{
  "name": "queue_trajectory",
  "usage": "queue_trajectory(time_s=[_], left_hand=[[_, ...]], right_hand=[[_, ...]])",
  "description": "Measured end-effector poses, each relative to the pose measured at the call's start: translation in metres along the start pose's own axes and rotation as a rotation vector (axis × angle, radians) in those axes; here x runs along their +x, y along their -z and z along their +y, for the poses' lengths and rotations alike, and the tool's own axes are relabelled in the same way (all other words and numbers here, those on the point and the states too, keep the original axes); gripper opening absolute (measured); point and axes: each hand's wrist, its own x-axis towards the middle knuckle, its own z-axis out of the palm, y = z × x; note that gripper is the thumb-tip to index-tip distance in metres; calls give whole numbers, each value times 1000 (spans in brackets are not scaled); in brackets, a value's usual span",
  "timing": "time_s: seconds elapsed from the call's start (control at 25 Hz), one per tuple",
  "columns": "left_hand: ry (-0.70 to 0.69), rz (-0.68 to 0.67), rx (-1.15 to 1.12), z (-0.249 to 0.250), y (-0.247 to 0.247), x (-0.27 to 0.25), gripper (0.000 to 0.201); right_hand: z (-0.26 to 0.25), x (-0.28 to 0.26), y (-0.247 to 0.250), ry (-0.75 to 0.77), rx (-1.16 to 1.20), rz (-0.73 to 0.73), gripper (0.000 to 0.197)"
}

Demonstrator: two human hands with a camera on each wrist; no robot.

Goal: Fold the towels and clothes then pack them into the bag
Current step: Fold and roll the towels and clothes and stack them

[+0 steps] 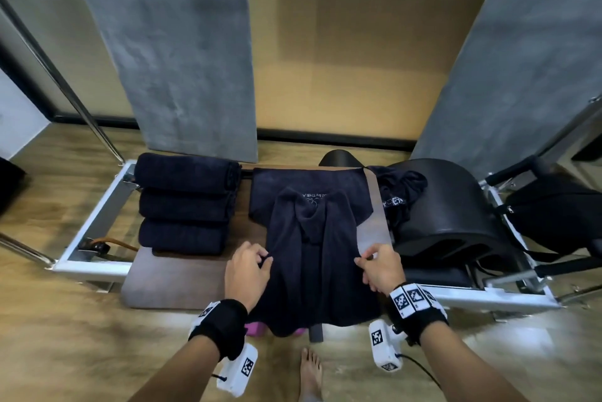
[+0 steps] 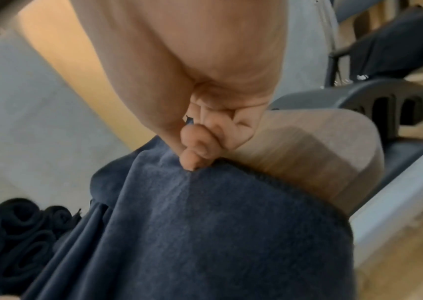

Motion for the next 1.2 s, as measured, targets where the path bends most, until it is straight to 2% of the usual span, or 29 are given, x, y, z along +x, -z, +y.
queue_trajectory(time_s=[0.08,0.16,0.24,0.28,0.36,0.4,0.44,0.52,0.56,0.6,0.64,0.72,0.8,0.84,0.92,1.04,1.12,1.2], left_hand=[[32,66,-53,5,5,1,8],[80,156,-132,7,12,4,10],[128,168,-372,8,14,7,7],[148,126,-494,8,15,9,19],[92,26,-573,4,15,4,54],[25,-9,-528,0,11,-1,62],[-64,-28,-446,-5,9,-7,59],[-281,-42,-193,-18,2,-22,33],[-353,-61,-60,-23,2,-29,21],[-381,-104,39,-26,3,-36,18],[-393,-149,101,-29,5,-41,23],[-400,-227,189,-35,10,-49,44],[-406,-266,249,-41,13,-55,63],[-406,-266,261,-43,14,-58,62],[-385,-238,228,-48,17,-61,46],[-390,-176,61,-56,20,-62,20],[-387,-132,-69,-60,21,-61,12],[-333,-98,-168,-61,23,-63,12]], right_hand=[[-8,-1,3,-46,183,-35,16],[-21,-7,13,-38,490,-33,10],[-29,-14,24,67,719,-25,17],[-29,-18,27,129,747,-44,26],[-24,-27,26,243,621,-62,39],[-19,-32,23,306,492,-45,36],[-13,-36,19,368,340,-14,30],[1,-42,9,454,89,20,22],[8,-45,5,472,0,19,19],[14,-47,2,481,-70,19,16],[19,-49,0,491,-129,27,13],[30,-53,-4,528,-223,47,12],[40,-57,-5,569,-281,44,28],[44,-61,-5,586,-292,33,38],[52,-69,-5,633,-302,2,55],[64,-78,-4,639,-306,-64,72],[70,-82,-4,618,-306,-109,77],[76,-85,-5,612,-316,-111,72]])
